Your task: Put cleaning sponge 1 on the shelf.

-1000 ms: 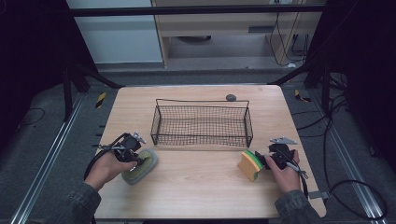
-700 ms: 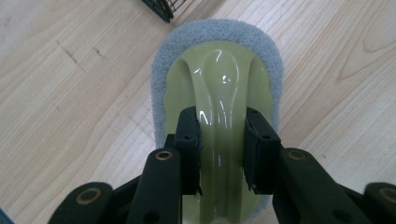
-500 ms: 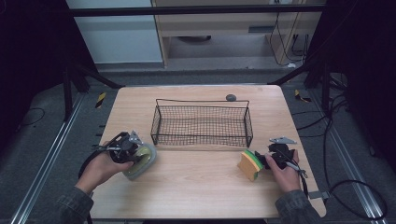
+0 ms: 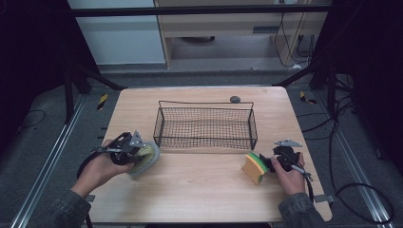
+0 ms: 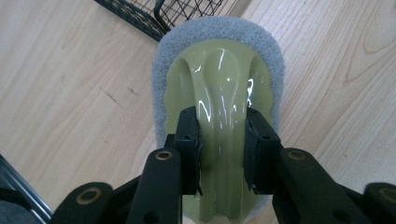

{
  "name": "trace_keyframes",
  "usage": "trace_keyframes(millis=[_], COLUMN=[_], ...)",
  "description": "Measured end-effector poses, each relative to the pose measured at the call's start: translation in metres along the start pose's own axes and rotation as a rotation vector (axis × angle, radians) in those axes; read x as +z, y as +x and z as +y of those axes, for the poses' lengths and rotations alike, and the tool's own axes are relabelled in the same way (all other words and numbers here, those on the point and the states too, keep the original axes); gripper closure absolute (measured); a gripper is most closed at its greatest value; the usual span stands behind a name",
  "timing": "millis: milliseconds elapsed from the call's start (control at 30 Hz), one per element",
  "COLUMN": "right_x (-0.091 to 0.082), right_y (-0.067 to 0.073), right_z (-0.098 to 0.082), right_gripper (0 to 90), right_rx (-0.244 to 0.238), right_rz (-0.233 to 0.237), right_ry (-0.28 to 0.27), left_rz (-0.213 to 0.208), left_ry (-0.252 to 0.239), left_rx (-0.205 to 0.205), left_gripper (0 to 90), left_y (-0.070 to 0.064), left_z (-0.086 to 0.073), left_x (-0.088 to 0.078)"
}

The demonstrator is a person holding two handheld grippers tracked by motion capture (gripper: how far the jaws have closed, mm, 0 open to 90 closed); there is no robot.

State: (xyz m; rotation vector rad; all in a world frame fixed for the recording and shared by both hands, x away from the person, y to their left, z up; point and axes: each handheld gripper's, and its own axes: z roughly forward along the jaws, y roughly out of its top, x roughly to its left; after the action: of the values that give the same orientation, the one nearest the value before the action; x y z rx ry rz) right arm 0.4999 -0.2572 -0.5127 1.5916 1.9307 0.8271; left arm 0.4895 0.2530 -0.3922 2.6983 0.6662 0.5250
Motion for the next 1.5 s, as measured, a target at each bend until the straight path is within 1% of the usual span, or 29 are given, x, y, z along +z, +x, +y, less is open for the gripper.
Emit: trace_keyframes(millis=[33, 100, 133, 233, 333, 400, 467, 500, 533, 567, 600, 733, 767, 800, 833, 967, 1000, 1167, 1300, 1367, 1400, 1433, 1467, 1500], right_x=[0.000, 0.000, 0.000, -0.001, -0.002, -0.002, -0.002, -0.002, -0.003, -0.003, -0.003, -0.003, -0.003, -0.003, -0.003, -0.003, -0.003, -0.003, -0.003, -0.003, -0.003, -0.003, -0.003, -0.003], right_y=[0.000, 0.000, 0.000, 0.000, 0.000, 0.000, 0.000, 0.000, 0.000, 0.000, 0.000, 0.000, 0.000, 0.000, 0.000, 0.000, 0.000, 0.000, 0.000, 0.000, 0.000, 0.000, 0.000, 0.000], right_z=[0.000, 0.000, 0.000, -0.001, -0.002, -0.002, -0.002, -0.002, -0.002, -0.003, -0.003, -0.003, -0.003, -0.003, -0.003, -0.003, -0.003, -0.003, -0.003, -0.003, -0.003, -0.002, -0.002, -0.002], right_gripper=[0.9, 0.9, 0.9, 0.9, 0.9, 0.9, 0.9, 0.9, 0.9, 0.9, 0.9, 0.9, 0.9, 0.9, 0.9, 0.9, 0.9, 0.8, 0.7, 0.7, 0.7, 0.7, 0.7, 0.7], right_rx=[0.000, -0.001, -0.001, -0.004, -0.010, -0.010, -0.006, -0.008, -0.010, -0.011, -0.010, -0.012, -0.012, -0.012, -0.012, -0.012, -0.012, -0.012, -0.010, -0.011, -0.010, -0.011, -0.011, -0.011], right_rz=[0.001, 0.002, 0.002, 0.006, 0.009, 0.010, 0.012, 0.011, 0.012, 0.013, 0.014, 0.013, 0.013, 0.013, 0.013, 0.013, 0.013, 0.014, 0.015, 0.016, 0.016, 0.017, 0.017, 0.017], right_ry=[0.000, 0.001, 0.001, 0.000, 0.000, 0.000, 0.001, 0.002, 0.003, 0.003, 0.001, 0.002, 0.002, 0.002, 0.002, 0.002, 0.002, 0.002, 0.002, 0.002, 0.002, 0.002, 0.002, 0.002], left_rz=[0.009, 0.018, 0.018, 0.031, 0.046, 0.052, 0.063, 0.063, 0.071, 0.075, 0.080, 0.105, 0.108, 0.108, 0.116, 0.131, 0.140, 0.166, 0.182, 0.196, 0.197, 0.205, 0.205, 0.213], left_ry=[-0.005, -0.010, -0.010, -0.019, -0.021, -0.019, -0.018, -0.018, -0.025, -0.030, -0.027, -0.051, -0.050, -0.050, -0.056, -0.069, -0.068, -0.070, -0.086, -0.090, -0.084, -0.091, -0.091, -0.088], left_rx=[0.023, 0.041, 0.041, 0.056, 0.081, 0.083, 0.100, 0.100, 0.113, 0.117, 0.131, 0.153, 0.156, 0.156, 0.161, 0.167, 0.179, 0.203, 0.213, 0.226, 0.231, 0.234, 0.234, 0.242], left_gripper=[70.0, 70.0, 69.9, 70.0, 70.0, 69.9, 70.0, 70.0, 70.0, 70.0, 70.0, 70.0, 70.0, 70.0, 70.0, 70.0, 70.0, 70.0, 70.0, 70.0, 69.9, 69.9, 69.9, 69.9], left_y=[0.000, 0.000, 0.000, 0.001, 0.002, 0.003, 0.004, 0.004, 0.005, 0.005, 0.007, 0.010, 0.011, 0.011, 0.014, 0.018, 0.020, 0.026, 0.031, 0.033, 0.034, 0.036, 0.036, 0.038], left_z=[0.002, 0.004, 0.004, 0.009, 0.015, 0.018, 0.025, 0.025, 0.031, 0.033, 0.036, 0.047, 0.049, 0.049, 0.053, 0.059, 0.063, 0.072, 0.077, 0.080, 0.081, 0.082, 0.082, 0.084], left_x=[-0.004, -0.008, -0.008, -0.016, -0.020, -0.022, -0.025, -0.025, -0.028, -0.030, -0.032, -0.039, -0.040, -0.040, -0.041, -0.040, -0.039, -0.040, -0.042, -0.043, -0.044, -0.043, -0.043, -0.043])
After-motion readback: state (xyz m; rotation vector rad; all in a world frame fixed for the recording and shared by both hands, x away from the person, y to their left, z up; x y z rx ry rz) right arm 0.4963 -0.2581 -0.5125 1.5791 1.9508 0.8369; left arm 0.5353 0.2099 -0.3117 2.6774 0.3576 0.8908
